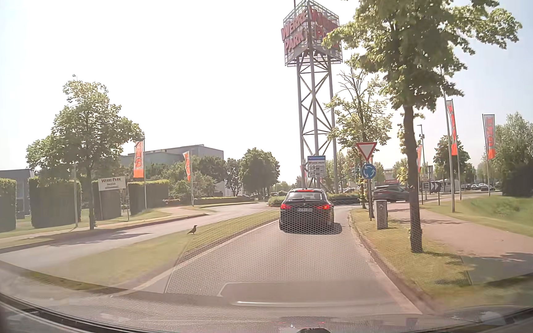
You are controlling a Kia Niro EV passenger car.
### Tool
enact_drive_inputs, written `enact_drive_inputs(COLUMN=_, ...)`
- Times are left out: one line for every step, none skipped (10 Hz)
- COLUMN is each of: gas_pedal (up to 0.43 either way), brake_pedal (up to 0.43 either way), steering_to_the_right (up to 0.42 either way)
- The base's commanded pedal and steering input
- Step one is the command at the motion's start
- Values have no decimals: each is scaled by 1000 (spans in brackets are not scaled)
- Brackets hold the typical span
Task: Follow the waypoints while adhering to traffic rules and regulations
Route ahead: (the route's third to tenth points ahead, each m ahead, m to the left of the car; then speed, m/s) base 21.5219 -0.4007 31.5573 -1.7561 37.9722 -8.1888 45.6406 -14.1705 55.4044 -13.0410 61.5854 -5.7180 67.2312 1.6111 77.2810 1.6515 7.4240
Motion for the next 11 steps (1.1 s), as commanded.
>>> enact_drive_inputs(gas_pedal=118, brake_pedal=0, steering_to_the_right=23)
enact_drive_inputs(gas_pedal=197, brake_pedal=0, steering_to_the_right=24)
enact_drive_inputs(gas_pedal=220, brake_pedal=0, steering_to_the_right=25)
enact_drive_inputs(gas_pedal=240, brake_pedal=0, steering_to_the_right=26)
enact_drive_inputs(gas_pedal=248, brake_pedal=0, steering_to_the_right=26)
enact_drive_inputs(gas_pedal=260, brake_pedal=0, steering_to_the_right=26)
enact_drive_inputs(gas_pedal=260, brake_pedal=0, steering_to_the_right=26)
enact_drive_inputs(gas_pedal=260, brake_pedal=0, steering_to_the_right=26)
enact_drive_inputs(gas_pedal=268, brake_pedal=0, steering_to_the_right=26)
enact_drive_inputs(gas_pedal=268, brake_pedal=0, steering_to_the_right=26)
enact_drive_inputs(gas_pedal=268, brake_pedal=0, steering_to_the_right=26)
